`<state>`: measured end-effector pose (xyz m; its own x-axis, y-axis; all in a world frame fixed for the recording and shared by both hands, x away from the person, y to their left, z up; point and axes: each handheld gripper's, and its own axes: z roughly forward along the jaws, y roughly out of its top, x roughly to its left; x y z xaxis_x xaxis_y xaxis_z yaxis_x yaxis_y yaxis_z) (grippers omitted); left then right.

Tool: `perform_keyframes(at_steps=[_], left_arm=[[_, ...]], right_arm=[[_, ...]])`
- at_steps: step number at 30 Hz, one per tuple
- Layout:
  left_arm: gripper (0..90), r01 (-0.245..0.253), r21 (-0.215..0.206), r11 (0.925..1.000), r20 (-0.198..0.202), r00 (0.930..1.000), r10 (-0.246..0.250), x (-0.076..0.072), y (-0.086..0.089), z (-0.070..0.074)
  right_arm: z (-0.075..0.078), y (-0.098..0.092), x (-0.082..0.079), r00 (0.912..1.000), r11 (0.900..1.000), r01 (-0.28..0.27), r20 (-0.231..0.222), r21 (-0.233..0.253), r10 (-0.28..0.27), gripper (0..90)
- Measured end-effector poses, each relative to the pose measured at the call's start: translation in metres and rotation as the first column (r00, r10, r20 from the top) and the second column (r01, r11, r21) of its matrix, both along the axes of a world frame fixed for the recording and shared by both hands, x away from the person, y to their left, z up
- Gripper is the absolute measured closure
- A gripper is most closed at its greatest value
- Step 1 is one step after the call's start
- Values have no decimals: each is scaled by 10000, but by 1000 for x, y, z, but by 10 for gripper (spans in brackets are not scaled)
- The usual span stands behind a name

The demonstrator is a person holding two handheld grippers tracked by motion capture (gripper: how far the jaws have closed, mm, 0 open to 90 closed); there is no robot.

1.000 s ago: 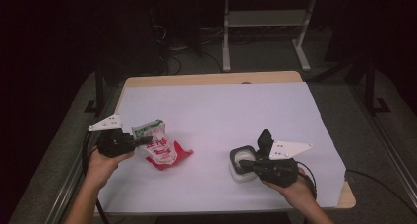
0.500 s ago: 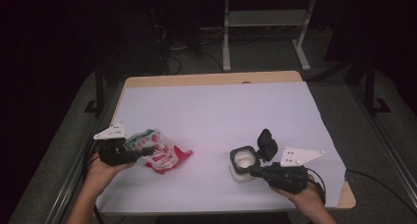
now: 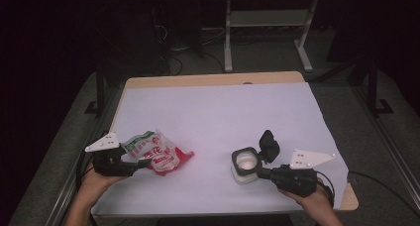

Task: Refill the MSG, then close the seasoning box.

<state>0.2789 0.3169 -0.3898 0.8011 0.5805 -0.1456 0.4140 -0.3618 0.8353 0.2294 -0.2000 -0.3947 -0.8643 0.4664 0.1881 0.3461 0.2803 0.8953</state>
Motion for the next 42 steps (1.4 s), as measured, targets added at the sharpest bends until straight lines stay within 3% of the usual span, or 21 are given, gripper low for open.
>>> perform_keyframes(at_steps=[8,10,17,20,26,31,34,42], left_arm=[[184,-150,476,9988,45,9999,148,-6,7,-6],[174,-248,757,9968,119,9996,239,-10,8,-10],[152,-487,935,9944,-59,9988,494,-20,11,-23],[148,-740,1187,9902,74,9973,737,-23,14,-28],[138,-942,1133,9891,-79,9954,957,-25,17,-38],[138,-963,1160,9886,-193,9949,992,-22,18,-43],[138,-969,1254,9874,-236,9946,1006,-22,17,-44],[138,-994,1191,9879,-237,9944,1029,-21,15,-46]], right_arm=[[-1,-14,1,9995,9995,324,64,-63,-323,900],[-2,-19,1,9990,9990,435,49,-74,-434,900],[-6,-34,-1,9973,9972,730,-70,-189,-731,900],[-9,-41,0,9949,9945,1008,-48,-266,-1010,899],[-10,-51,10,9877,9874,1557,-68,-284,-1559,900],[-6,-47,24,9817,9804,1897,-57,-536,-1903,900],[-3,-44,32,9780,9772,2077,-122,-441,-2084,900],[8,-30,42,9800,9797,1987,168,-249,-1983,900]])
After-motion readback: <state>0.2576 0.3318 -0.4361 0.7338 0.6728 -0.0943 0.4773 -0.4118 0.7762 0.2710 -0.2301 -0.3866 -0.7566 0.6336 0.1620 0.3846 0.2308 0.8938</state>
